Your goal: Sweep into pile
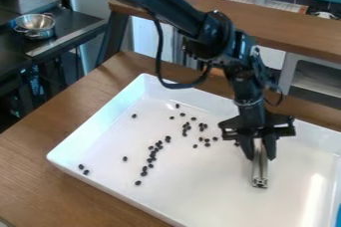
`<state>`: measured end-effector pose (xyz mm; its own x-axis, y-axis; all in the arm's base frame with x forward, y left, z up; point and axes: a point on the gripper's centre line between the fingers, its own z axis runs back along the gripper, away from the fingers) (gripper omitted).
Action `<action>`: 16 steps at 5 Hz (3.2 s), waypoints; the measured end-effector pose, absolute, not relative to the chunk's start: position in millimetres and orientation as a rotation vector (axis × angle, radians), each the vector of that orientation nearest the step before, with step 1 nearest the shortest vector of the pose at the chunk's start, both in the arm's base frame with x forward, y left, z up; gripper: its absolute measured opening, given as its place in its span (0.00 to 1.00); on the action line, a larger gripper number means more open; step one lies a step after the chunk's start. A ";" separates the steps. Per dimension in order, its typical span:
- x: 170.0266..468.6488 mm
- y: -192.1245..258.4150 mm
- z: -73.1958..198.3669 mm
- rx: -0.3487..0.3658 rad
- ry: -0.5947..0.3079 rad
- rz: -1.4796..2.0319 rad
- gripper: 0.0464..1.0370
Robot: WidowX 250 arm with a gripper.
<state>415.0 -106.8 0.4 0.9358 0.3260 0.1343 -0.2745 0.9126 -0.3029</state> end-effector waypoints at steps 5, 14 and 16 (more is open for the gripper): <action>376.3 1.6 -0.4 -0.235 -0.164 0.500 0.32; 384.2 -45.5 39.0 -0.438 -0.249 0.489 0.32; 408.9 -37.5 26.1 -0.392 -0.286 0.541 0.32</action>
<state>408.9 -37.5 26.1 0.8209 0.5482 0.1599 -0.4410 0.7866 -0.4322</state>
